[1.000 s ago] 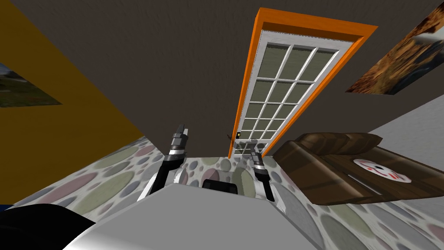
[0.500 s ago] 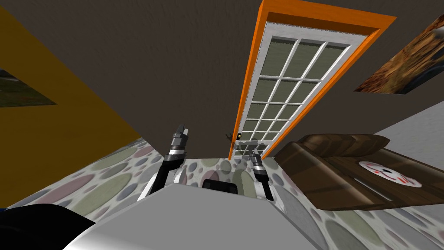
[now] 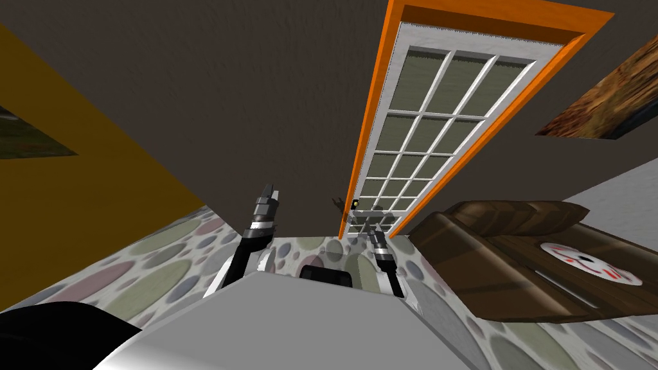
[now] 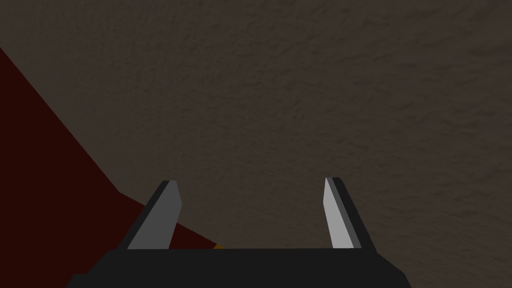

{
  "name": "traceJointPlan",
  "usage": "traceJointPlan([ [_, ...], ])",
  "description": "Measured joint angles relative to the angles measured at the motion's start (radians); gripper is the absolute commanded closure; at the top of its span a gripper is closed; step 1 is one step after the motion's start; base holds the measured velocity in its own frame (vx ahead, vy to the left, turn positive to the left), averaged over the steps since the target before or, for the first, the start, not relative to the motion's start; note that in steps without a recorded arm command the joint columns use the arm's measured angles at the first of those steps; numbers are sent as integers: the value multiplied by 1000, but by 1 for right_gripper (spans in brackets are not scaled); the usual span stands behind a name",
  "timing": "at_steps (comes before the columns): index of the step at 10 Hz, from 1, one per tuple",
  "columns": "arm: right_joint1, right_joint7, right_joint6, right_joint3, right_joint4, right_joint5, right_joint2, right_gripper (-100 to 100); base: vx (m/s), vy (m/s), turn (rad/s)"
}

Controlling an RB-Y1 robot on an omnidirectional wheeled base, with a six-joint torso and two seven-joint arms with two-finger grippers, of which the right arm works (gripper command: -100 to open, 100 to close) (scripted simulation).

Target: Pull the door open

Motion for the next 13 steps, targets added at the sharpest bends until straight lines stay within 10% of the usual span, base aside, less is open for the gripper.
traceJointPlan([
  [13,-112,270,-70,-40,365,102,-32,-100,94,-3,5],
])
